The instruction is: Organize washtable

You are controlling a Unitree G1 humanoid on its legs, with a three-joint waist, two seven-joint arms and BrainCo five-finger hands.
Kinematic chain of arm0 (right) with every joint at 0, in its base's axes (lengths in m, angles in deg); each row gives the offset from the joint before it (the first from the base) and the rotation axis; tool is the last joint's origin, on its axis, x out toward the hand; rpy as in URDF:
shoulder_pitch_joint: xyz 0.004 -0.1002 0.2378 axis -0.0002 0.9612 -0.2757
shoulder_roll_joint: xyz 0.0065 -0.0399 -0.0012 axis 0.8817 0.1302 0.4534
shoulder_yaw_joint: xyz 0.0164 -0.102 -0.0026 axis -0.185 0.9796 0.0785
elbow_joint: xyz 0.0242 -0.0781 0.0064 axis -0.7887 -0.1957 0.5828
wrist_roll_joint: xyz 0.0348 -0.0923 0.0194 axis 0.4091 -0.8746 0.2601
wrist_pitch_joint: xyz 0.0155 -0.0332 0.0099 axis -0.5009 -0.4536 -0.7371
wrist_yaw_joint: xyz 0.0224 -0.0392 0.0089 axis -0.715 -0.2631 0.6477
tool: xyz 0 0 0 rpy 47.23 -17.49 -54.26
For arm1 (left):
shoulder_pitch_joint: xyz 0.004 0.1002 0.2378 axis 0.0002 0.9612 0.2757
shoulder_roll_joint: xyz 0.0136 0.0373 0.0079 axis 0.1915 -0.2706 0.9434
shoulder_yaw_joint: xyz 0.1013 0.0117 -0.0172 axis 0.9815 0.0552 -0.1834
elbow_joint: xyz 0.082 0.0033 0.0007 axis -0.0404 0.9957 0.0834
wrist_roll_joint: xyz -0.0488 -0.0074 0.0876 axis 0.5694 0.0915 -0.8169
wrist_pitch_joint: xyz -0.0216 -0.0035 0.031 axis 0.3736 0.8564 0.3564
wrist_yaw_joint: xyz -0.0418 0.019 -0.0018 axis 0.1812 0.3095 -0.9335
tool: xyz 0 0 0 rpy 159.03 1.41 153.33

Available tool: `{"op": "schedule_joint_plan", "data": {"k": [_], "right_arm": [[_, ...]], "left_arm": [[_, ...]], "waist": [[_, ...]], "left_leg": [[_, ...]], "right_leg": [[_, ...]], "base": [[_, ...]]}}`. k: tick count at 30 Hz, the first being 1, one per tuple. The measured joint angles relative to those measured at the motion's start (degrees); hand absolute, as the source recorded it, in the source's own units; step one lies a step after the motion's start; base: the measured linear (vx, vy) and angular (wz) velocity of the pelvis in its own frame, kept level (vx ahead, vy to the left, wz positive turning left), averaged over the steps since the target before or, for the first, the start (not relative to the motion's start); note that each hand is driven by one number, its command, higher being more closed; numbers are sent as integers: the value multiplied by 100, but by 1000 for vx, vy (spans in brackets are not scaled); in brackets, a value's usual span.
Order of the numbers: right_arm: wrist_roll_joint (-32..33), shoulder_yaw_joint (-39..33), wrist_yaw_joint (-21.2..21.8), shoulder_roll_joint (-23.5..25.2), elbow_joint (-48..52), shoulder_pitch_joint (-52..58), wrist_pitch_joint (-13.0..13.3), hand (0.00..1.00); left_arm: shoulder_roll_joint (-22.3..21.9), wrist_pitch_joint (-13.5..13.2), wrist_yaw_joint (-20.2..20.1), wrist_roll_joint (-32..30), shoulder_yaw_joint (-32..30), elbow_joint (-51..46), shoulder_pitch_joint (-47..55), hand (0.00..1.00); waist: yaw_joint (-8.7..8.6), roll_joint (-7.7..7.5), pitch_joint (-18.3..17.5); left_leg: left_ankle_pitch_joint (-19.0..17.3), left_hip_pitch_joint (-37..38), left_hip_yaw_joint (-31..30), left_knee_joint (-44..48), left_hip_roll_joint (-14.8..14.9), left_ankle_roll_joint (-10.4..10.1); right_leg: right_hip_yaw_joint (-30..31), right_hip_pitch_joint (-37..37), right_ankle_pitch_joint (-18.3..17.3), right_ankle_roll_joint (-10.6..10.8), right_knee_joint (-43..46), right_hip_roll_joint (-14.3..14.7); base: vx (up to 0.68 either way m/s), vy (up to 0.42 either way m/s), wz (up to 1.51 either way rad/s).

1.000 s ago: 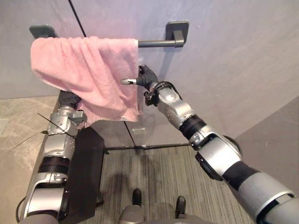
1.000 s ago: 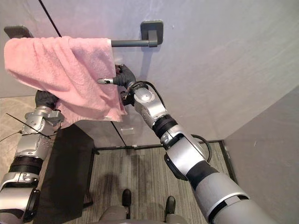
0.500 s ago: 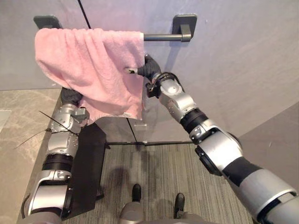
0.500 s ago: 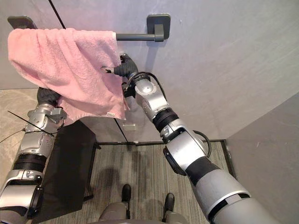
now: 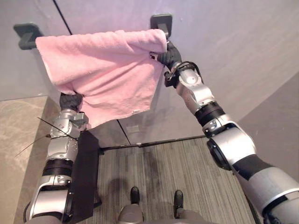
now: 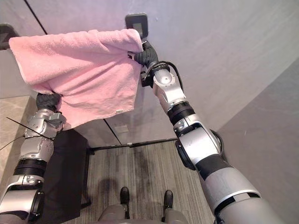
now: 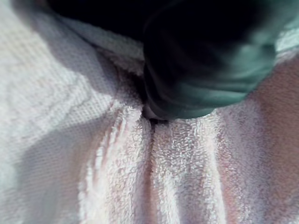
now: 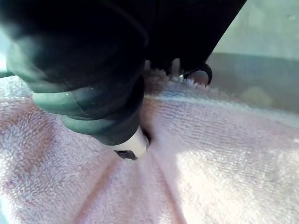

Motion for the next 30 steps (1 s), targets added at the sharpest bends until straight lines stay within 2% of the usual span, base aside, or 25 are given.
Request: {"op": "schedule_joint_plan", "data": {"k": [12, 30], "right_arm": [[1, 166, 112, -122, 222, 196, 27, 100], [-11, 773, 54, 83, 479, 405, 374, 100]], "left_arm": [[-180, 1, 3, -48, -7, 107, -6, 100], [-35, -2, 131, -117, -295, 830, -169, 100]], "waist": [[8, -24, 14], [29, -59, -1]], "left_leg": [[-1, 29, 22, -8, 21, -1], [42, -85, -233, -8, 34, -40]], "right_leg": [[34, 15, -1, 0, 0, 53], [-212, 37, -14, -14, 0, 64]], "base": [[0, -2, -2], [-11, 4, 6]]}}
